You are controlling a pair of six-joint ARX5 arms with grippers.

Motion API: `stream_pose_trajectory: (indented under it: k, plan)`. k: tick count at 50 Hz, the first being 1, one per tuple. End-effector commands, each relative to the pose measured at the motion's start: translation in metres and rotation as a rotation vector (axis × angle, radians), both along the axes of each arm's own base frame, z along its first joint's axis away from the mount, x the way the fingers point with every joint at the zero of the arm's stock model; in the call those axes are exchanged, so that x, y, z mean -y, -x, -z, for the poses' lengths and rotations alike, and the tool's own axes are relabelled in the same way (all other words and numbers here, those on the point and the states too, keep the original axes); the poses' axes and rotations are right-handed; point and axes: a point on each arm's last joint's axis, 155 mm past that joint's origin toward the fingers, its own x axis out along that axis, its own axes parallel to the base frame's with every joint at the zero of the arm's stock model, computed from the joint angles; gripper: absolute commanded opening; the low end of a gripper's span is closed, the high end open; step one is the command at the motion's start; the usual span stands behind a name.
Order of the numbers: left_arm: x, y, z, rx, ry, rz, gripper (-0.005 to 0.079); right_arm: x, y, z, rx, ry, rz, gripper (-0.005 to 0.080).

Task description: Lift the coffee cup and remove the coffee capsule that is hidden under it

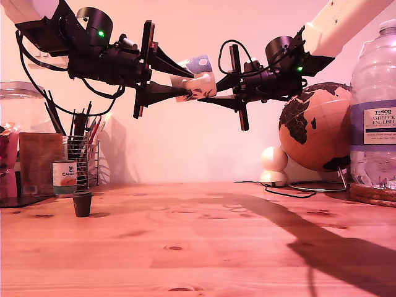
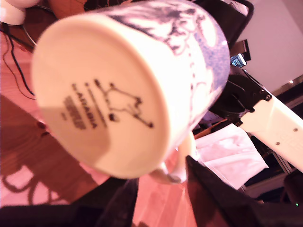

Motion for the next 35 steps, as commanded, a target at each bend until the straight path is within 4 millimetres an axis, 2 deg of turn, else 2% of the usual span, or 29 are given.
stream_pose_trajectory:
  k: [1, 7, 16, 35]
  plan:
    - [0.007, 0.007, -0.001, 0.010, 0.009, 0.029, 0.0275, -0.015, 0.008, 0.005, 0.003, -0.006, -0.041, -0.0011]
    - [0.009, 0.010, -0.001, 0.011, 0.012, 0.045, 0.0275, -0.017, 0.009, 0.005, 0.002, -0.007, -0.043, -0.0011]
    - [0.008, 0.003, -0.001, 0.033, 0.004, 0.009, 0.0275, -0.017, 0.010, 0.003, -0.004, -0.009, -0.046, -0.0011]
    - [0.014, 0.005, -0.011, 0.066, 0.029, 0.022, 0.0272, -0.032, 0.018, 0.003, 0.004, -0.009, -0.072, -0.0011]
